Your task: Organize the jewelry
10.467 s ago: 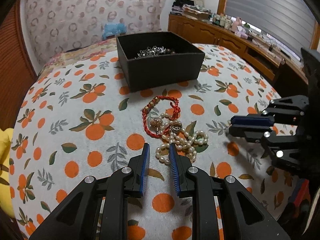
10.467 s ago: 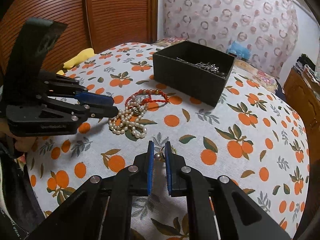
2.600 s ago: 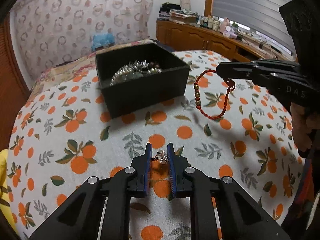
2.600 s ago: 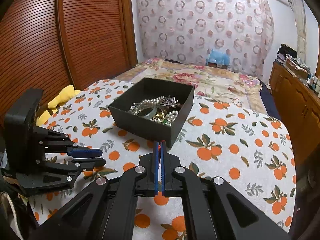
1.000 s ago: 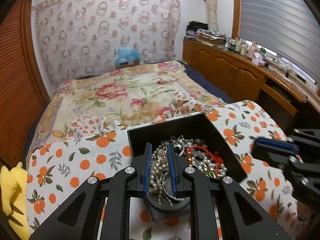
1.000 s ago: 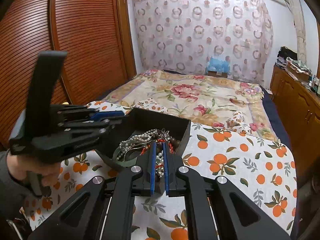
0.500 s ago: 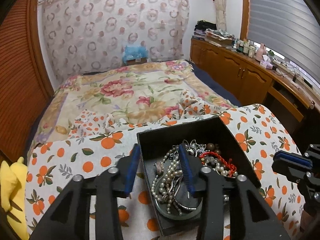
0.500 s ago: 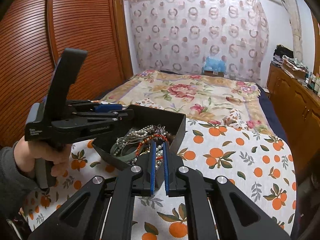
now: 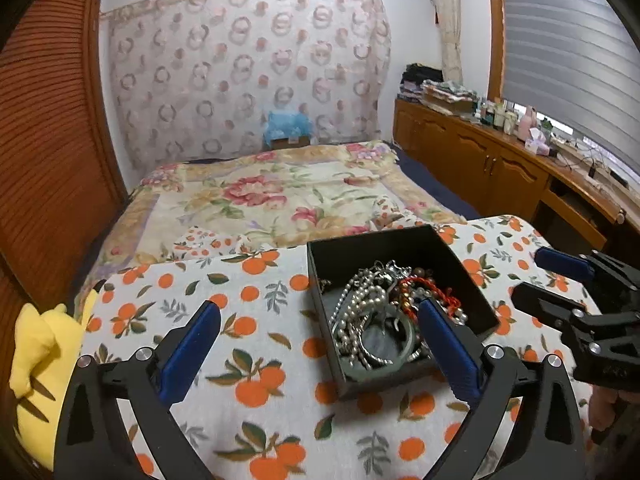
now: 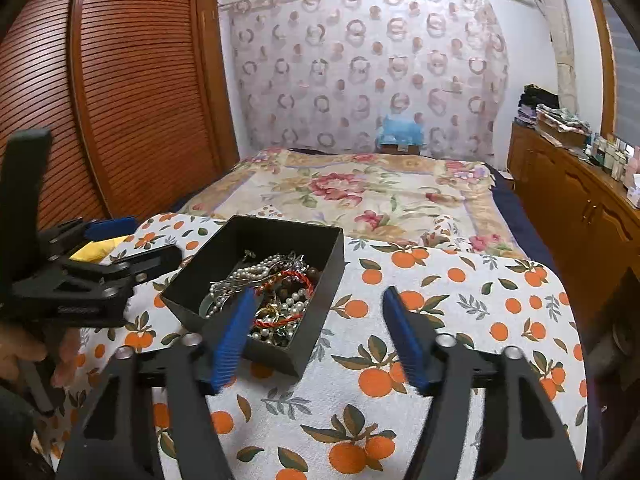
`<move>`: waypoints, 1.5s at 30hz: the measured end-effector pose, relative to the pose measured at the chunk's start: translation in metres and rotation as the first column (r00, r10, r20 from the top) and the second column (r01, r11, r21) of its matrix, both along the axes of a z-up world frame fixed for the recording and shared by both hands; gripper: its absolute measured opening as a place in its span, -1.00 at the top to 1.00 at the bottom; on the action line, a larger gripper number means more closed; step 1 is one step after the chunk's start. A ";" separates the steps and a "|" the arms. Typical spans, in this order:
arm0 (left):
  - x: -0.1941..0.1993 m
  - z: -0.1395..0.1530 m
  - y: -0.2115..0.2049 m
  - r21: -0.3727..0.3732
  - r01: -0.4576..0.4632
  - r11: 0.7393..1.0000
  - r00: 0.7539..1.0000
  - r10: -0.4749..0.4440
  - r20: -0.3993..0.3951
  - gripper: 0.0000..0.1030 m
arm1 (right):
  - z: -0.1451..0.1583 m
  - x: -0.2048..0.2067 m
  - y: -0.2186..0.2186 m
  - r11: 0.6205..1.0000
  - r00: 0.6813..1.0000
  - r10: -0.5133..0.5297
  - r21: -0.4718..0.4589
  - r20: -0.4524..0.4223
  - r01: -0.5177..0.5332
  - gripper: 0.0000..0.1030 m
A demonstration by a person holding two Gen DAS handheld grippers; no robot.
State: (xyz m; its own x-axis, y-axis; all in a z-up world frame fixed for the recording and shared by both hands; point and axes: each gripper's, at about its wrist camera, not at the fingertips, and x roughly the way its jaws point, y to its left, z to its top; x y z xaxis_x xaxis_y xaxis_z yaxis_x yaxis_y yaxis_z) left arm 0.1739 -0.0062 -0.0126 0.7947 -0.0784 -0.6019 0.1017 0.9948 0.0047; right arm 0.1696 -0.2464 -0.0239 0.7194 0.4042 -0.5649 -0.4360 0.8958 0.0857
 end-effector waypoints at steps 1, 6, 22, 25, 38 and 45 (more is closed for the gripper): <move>-0.005 0.000 0.001 -0.009 0.001 1.000 1.000 -0.001 0.001 -0.85 | 0.000 -0.002 0.000 1.000 1.000 -0.009 0.000 0.003 0.009 -0.54; -0.025 0.001 0.004 -0.002 -0.016 1.000 1.000 0.016 0.004 -0.85 | 0.003 -0.008 -0.003 0.999 0.999 -0.038 0.006 0.016 0.038 -0.86; -0.089 0.020 0.011 -0.018 -0.067 0.998 0.996 0.068 0.063 -0.85 | 0.025 -0.064 -0.016 0.994 0.989 -0.104 0.045 0.102 0.100 -0.95; -0.100 0.022 0.012 -0.012 -0.089 0.996 0.993 0.090 0.073 -0.85 | 0.027 -0.075 -0.017 0.994 0.988 -0.107 0.050 0.112 0.102 -0.95; -0.121 0.021 0.019 -0.031 -0.105 0.994 0.990 0.108 0.093 -0.85 | 0.024 -0.101 -0.018 0.992 0.985 -0.123 0.052 0.120 0.118 -0.95; -0.124 0.024 0.019 -0.029 -0.106 0.994 0.989 0.109 0.103 -0.85 | 0.023 -0.102 -0.018 0.991 0.985 -0.128 0.053 0.119 0.123 -0.95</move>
State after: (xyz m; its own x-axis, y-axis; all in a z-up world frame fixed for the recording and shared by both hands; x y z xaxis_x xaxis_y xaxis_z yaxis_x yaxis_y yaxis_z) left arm 0.0498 0.0132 0.0113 0.8574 -0.0020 -0.5147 -0.0058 0.9999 -0.0136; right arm 0.0675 -0.2647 -0.0011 0.8282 0.3296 -0.4533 -0.3301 0.9405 0.0809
